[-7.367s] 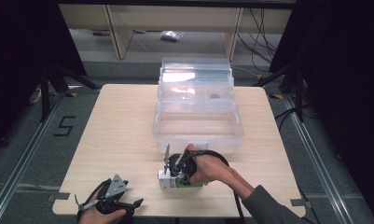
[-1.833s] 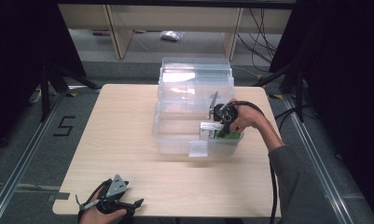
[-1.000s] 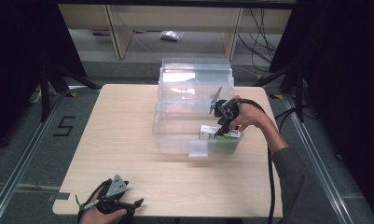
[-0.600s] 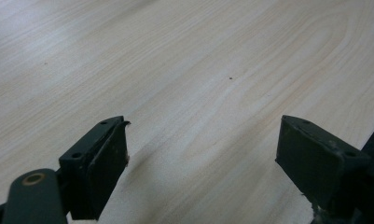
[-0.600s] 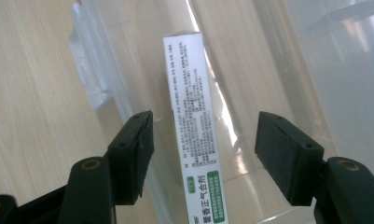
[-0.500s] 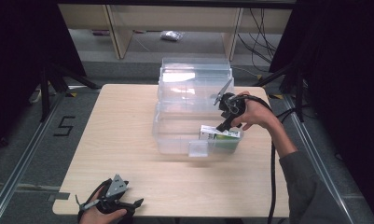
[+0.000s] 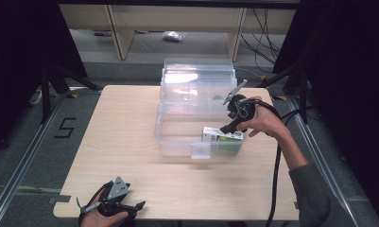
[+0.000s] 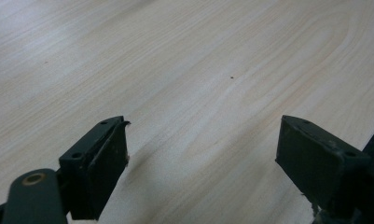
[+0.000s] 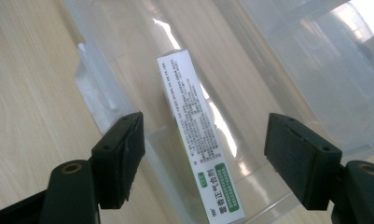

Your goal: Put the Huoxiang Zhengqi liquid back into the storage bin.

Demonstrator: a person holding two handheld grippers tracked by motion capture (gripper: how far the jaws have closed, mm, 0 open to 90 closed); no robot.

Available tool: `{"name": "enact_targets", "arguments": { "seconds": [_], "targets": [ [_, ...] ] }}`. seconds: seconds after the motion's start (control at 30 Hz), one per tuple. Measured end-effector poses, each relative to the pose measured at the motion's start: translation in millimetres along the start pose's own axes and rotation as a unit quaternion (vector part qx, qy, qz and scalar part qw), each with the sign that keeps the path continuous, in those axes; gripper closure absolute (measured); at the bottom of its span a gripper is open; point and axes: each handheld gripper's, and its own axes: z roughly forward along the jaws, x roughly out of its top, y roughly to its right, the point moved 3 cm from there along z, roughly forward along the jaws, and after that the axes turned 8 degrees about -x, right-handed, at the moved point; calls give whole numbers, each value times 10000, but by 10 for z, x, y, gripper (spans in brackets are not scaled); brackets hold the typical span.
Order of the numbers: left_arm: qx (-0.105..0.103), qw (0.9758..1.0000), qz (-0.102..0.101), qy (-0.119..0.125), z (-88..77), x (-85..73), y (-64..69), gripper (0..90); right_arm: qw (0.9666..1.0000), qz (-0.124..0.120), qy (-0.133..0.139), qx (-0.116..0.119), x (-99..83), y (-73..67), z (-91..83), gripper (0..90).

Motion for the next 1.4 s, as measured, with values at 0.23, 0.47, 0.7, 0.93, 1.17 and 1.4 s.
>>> {"name": "enact_targets", "arguments": {
  "seconds": [0.23, 0.47, 0.7, 0.93, 1.17, 1.4],
  "targets": [
    [22, 10000, -40, 56, 9, 2, 1, 160, 9992, 280, 261, -114, -138, -34, -80, 275],
    [43, 10000, -40, 37, 11, -1, -8, 160, 9974, 410, 526, -278, -230, -92, -122, 241],
    [17, 10000, -52, 61, 6, 2, -5, 160, 9923, 744, 918, -363, -326, -200, -195, 226],
    [31, 10000, -58, 58, 9, 4, 0, 160, 9878, 785, 1281, -406, -409, -351, -226, 221],
    [31, 10000, -47, 48, 9, 1, -1, 159, 9877, 769, 1305, -384, -467, -442, -183, 222],
    [1, 10000, 31, -21, -11, 3, -9, 160, 9872, 751, 1358, -359, -525, -509, -148, 224]
  ]
}}
